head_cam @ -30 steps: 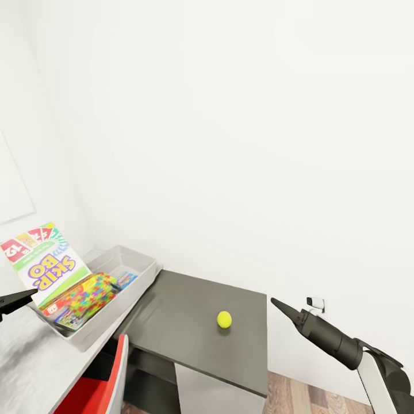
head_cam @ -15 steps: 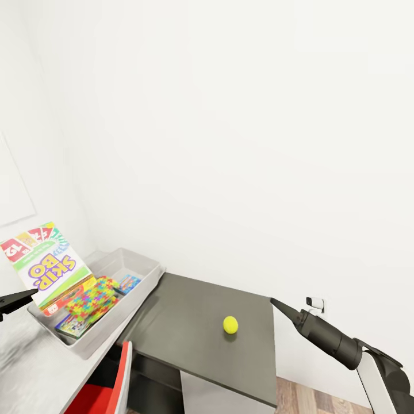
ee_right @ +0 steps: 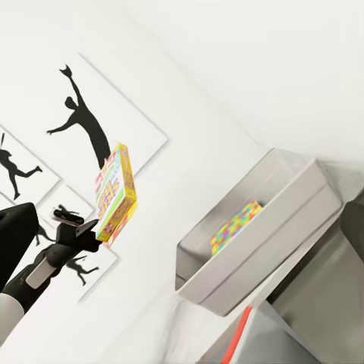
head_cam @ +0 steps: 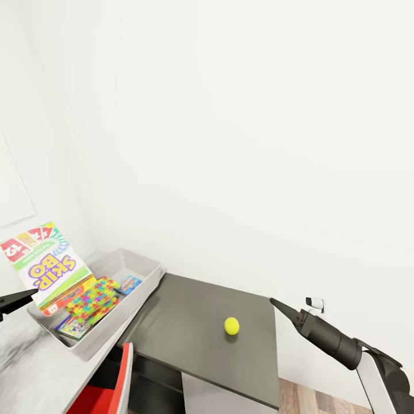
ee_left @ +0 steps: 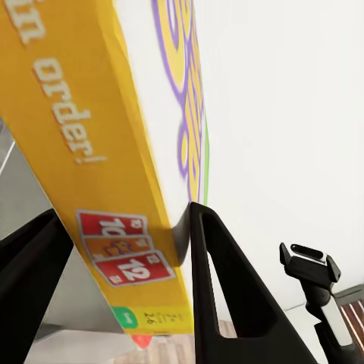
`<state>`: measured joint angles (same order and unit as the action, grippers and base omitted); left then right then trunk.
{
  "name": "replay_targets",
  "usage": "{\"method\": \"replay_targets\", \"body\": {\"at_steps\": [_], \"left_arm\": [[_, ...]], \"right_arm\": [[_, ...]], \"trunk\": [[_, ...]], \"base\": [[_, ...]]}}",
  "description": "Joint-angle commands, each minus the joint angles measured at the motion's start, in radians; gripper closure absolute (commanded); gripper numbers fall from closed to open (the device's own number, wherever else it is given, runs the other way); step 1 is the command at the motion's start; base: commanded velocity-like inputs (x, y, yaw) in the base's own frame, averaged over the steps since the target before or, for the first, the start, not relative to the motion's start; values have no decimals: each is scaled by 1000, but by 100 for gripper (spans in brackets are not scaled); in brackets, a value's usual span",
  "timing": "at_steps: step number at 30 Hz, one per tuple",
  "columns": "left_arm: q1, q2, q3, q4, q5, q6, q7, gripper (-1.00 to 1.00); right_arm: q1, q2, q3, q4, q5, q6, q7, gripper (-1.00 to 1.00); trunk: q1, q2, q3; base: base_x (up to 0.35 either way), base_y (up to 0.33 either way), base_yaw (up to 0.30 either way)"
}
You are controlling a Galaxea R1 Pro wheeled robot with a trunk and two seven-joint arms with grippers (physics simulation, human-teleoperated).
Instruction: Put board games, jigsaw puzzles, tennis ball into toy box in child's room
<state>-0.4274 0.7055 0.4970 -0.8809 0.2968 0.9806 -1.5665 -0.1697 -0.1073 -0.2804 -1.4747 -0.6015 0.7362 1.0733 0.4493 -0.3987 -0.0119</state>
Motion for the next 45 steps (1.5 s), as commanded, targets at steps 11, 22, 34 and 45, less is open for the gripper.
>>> {"method": "replay_targets", "body": {"at_steps": [11,22,34,45], "left_arm": [[-1,0,0,0,-1,2,-4,100],[-1,0,0,0,-1,-2,-4,100],[-1,0,0,0,-1,-2,-4,100],[-1,0,-1,0,-1,-2,-4,100]], "right_arm": [[-1,-1,-1,-1,-3,6,0,-100],[-1,-1,-1,-1,-3,6,-1,-100],[-1,0,-2,-1,-3,6,0,-100],[-1,-1,-5,0,-5,7,-2,-100]], "trunk": [[1,-1,-1],[1,-1,-1],[1,-1,-1],[1,-1,-1]], "base": [[75,77,0],[76,87,0],[47,62,0],[2,2,0]]}}
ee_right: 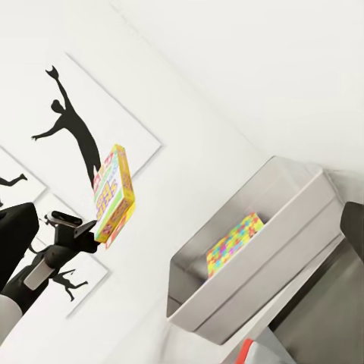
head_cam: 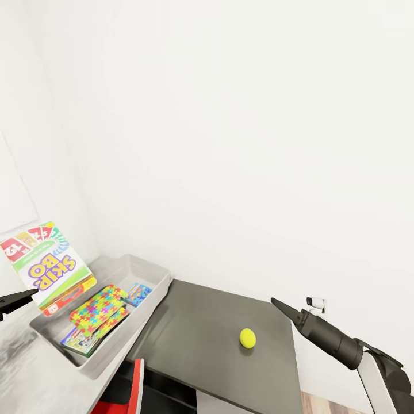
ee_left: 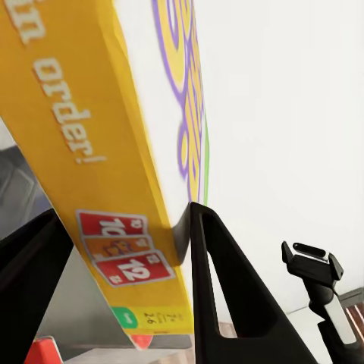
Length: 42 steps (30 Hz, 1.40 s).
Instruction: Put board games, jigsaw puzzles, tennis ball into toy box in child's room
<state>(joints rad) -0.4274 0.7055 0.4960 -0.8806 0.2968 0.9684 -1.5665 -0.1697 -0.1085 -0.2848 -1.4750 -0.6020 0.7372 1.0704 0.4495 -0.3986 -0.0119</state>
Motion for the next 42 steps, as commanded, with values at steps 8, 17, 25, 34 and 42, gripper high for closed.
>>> {"method": "replay_targets", "body": {"at_steps": [8,17,25,34,42], "left_arm": [[-1,-3,0,0,-6,11,-4,100],[-81,-3,-23,-1,-69,27,4,100],[-180,-13,-89,9,-207,17,185,100],[-249,9,-130,-8,-305,-61,211,100],[-269,58,-142,-9,-444,-192,197,100]], "right_arm": [[-1,0,-1,0,-3,6,0,-100],[-1,-3,-9,-1,-11,12,2,-100],[-1,-8,-12,-1,-16,15,3,-100],[-1,-11,-13,-1,-16,12,4,-100],[-1,-9,-12,-1,-16,9,4,-100]], "trunk": [[0,-1,-1],[0,-1,1],[0,-1,5],[0,-1,8],[0,-1,8]], "base": [[0,0,-2],[0,0,-173],[0,0,-268],[0,0,-210],[0,0,-18]]}}
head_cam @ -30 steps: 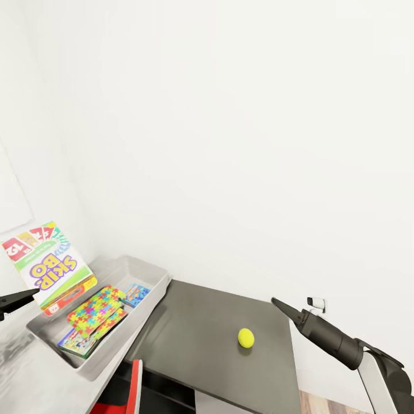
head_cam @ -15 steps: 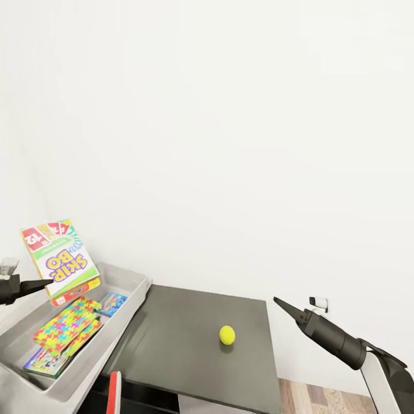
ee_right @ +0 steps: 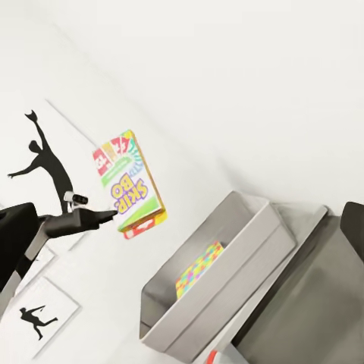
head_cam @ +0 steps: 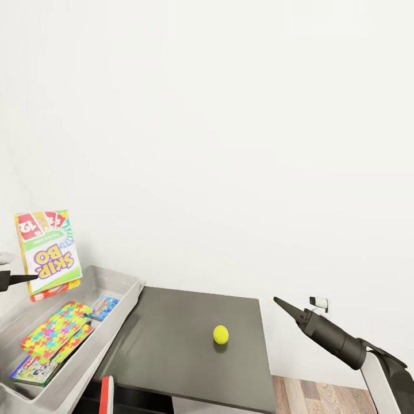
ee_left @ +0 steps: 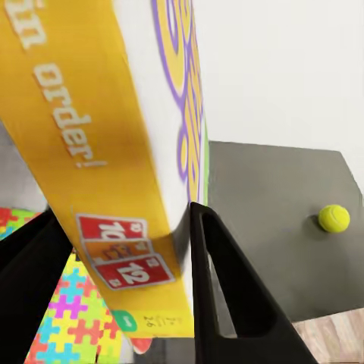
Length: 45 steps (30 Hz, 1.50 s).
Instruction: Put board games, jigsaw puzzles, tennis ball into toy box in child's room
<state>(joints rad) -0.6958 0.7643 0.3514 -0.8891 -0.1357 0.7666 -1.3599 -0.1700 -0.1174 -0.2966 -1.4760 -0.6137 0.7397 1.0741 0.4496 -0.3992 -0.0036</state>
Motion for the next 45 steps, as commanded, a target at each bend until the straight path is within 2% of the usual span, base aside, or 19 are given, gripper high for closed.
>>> {"method": "replay_targets", "body": {"at_steps": [1,4,10,16,21,30,32,33,35,38,45], "left_arm": [[-1,2,2,0,-16,-23,-17,100],[-1,13,-1,1,-23,-71,-34,100],[-1,27,-3,1,-32,-94,-43,100],[-1,29,-2,1,-148,-150,-58,100],[-1,27,-2,1,-188,-176,-95,100],[-1,27,-7,1,-195,-191,-103,100],[-1,27,-21,1,-195,-215,-105,100],[-1,27,-40,1,-196,-230,-106,100],[-1,27,-72,1,-198,-244,-108,100],[-1,23,-101,2,-197,-251,-109,100],[-1,26,-109,10,-192,-252,-110,100]], "right_arm": [[0,1,0,0,-3,6,0,-100],[0,3,0,0,1,6,-1,-100],[0,5,0,0,4,5,-1,-100],[0,5,0,0,6,5,-1,-100],[0,6,1,0,6,4,-2,-100],[0,6,1,0,8,4,-2,-100],[0,7,1,0,7,4,-2,-100],[0,6,1,0,7,4,-2,-100],[0,6,1,0,7,4,-2,-100],[0,6,1,0,6,4,-1,-100],[0,6,1,0,7,4,-1,-100]], "trunk": [[0,-1,0],[0,-1,0],[0,-1,0],[0,-1,0],[0,-1,0],[0,-1,0],[0,-1,0],[0,-1,0],[0,-1,0],[0,-1,0],[0,-1,0]], "base": [[0,0,21],[0,0,113],[0,0,78],[0,0,7],[0,0,1],[0,0,0],[0,0,0],[0,0,0],[0,0,0],[0,0,0],[0,0,0]]}}
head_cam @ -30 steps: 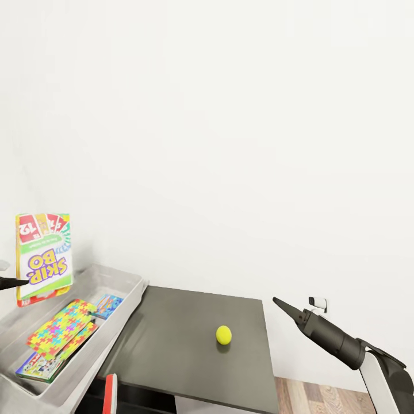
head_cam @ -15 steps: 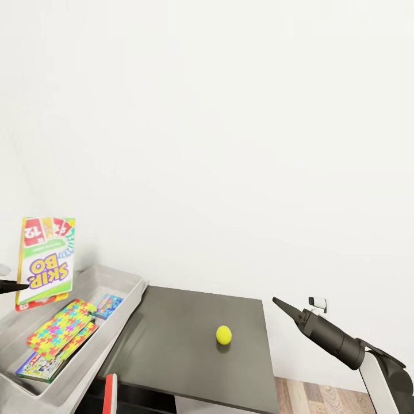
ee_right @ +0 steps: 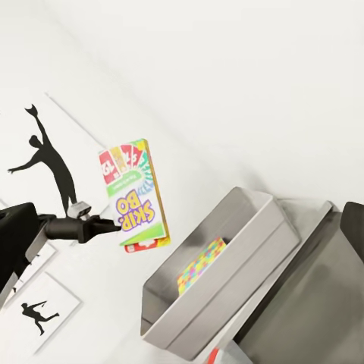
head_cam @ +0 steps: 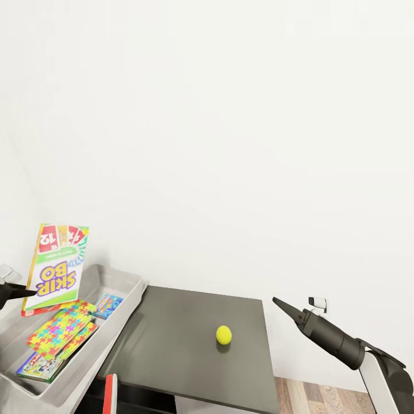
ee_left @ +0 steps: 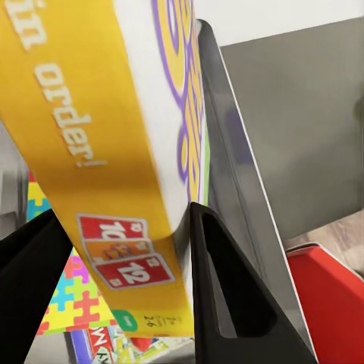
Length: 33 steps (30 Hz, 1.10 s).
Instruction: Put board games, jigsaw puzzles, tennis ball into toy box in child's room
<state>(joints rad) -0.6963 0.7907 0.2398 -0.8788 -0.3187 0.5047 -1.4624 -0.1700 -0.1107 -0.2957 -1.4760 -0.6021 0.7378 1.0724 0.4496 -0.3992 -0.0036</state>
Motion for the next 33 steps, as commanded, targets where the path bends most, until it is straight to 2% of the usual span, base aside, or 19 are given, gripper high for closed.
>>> {"method": "replay_targets", "body": {"at_steps": [1,11,33], "left_arm": [[-1,0,3,0,-8,10,-8,100],[-2,2,14,1,-8,10,-67,100],[-2,1,5,7,-14,11,-85,100]], "right_arm": [[0,-1,0,0,-4,6,1,-100],[0,-1,0,0,-5,5,1,-100],[0,-3,-1,0,-10,6,1,-100]], "trunk": [[0,-1,0],[0,-1,0],[0,-1,-7]], "base": [[0,0,0],[0,0,0],[0,0,0]]}}
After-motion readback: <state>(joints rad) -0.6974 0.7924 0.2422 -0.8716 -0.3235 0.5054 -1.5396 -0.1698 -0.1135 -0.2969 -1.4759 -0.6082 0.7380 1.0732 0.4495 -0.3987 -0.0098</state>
